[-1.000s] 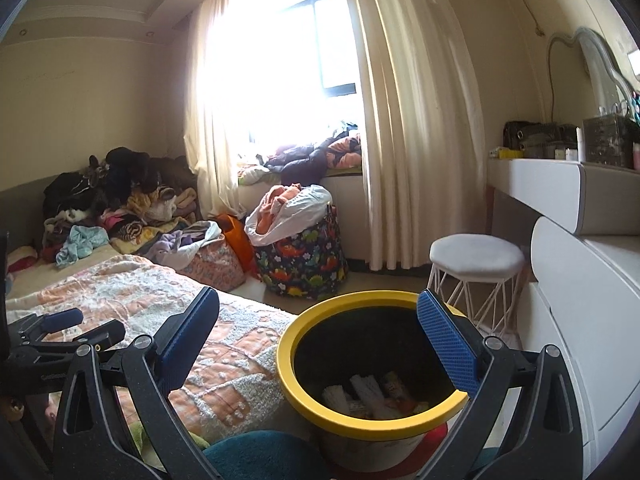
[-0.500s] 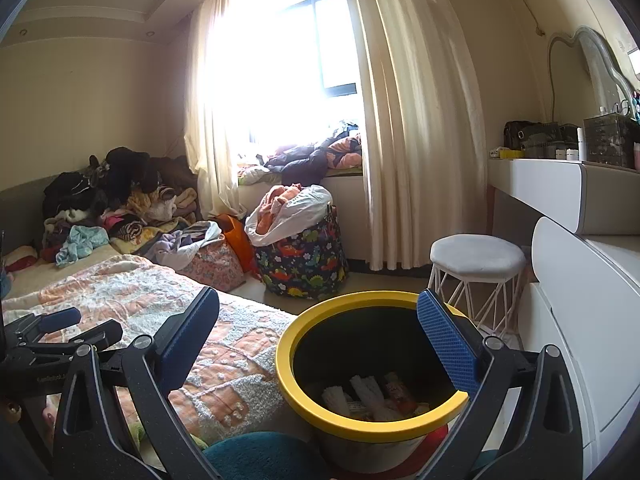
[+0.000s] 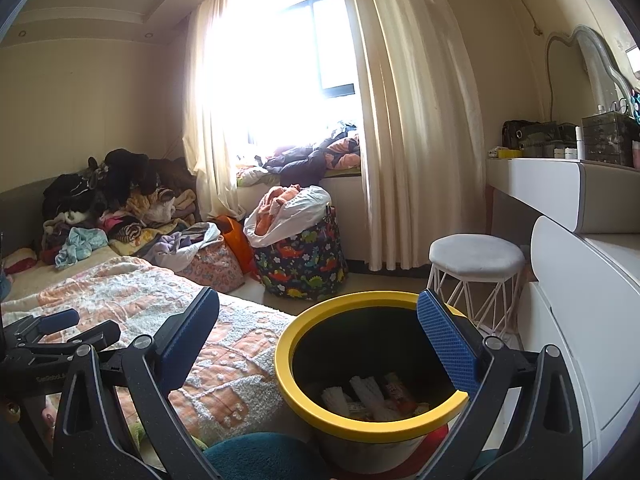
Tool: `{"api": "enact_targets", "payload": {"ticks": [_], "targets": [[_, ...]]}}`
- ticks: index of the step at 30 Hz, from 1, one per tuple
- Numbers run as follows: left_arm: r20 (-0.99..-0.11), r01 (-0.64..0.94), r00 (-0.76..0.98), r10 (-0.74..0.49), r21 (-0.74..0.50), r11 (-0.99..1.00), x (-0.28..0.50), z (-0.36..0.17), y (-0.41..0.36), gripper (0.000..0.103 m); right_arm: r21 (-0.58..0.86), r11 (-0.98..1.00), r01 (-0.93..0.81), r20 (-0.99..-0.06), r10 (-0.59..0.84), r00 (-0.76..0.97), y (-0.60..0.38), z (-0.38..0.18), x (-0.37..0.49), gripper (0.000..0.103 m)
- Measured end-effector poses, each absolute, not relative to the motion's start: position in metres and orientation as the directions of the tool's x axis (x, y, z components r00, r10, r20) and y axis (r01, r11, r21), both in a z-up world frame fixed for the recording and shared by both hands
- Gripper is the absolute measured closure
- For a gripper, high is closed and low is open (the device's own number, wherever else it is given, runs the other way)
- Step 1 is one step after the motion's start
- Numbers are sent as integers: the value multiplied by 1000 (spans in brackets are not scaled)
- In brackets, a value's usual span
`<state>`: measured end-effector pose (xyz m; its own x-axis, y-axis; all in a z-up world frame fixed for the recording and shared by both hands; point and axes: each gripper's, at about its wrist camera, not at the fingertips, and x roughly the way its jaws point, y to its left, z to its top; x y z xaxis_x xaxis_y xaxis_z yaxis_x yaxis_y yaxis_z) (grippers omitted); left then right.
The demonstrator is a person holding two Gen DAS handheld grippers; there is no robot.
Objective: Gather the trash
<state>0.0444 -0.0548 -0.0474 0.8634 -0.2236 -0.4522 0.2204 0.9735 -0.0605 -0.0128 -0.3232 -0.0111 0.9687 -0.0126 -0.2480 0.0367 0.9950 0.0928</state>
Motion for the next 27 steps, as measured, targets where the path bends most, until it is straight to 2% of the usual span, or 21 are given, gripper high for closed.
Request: {"api": "enact_targets", "payload": {"ticks": [27], "targets": [[-455, 219, 862, -224, -64, 974, 44, -48, -55, 11, 95, 994, 45, -247, -20, 969, -326, -11, -12, 7]]}}
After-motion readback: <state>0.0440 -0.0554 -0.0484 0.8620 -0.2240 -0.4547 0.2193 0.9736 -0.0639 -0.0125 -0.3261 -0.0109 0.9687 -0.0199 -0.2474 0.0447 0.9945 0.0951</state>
